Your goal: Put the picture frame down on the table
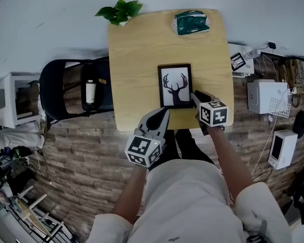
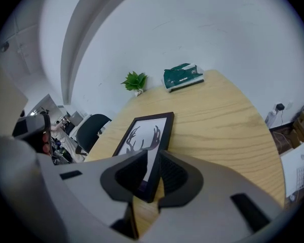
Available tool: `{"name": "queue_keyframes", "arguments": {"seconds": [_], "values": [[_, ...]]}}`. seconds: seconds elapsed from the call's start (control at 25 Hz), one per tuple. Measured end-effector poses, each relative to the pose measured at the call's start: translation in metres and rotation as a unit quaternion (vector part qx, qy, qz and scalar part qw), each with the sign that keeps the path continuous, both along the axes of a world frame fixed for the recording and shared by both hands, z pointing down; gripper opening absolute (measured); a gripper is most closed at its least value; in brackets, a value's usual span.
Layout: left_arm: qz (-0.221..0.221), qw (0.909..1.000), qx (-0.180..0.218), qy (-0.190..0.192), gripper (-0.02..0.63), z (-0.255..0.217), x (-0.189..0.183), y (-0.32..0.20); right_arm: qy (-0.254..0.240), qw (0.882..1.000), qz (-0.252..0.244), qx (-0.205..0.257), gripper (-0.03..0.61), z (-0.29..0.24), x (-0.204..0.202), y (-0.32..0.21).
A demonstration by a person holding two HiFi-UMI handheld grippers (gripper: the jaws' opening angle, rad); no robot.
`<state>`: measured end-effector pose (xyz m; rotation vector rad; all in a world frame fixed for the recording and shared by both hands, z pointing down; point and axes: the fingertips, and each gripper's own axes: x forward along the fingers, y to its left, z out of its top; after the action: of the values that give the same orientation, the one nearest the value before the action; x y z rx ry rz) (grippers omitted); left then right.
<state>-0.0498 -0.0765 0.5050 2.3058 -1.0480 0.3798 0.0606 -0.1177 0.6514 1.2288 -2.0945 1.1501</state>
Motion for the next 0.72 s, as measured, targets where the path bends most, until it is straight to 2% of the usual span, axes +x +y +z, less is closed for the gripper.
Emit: {"name": "queue_keyframes", "arguments": {"seconds": [0.48, 0.72], "values": [[-0.020, 0.9993, 0.029, -0.009, 0.006, -0.023, 0.006, 0.024, 0.045, 0.994, -0.067, 0.068, 0.086, -0.045, 0.006, 0.022], [-0.033, 0.9984, 0.043, -0.013, 0.006, -0.032, 0.006, 0.036, 0.049, 0.990, -0.084, 0.104, 0.101, -0.077, 0.009, 0.037]]}}
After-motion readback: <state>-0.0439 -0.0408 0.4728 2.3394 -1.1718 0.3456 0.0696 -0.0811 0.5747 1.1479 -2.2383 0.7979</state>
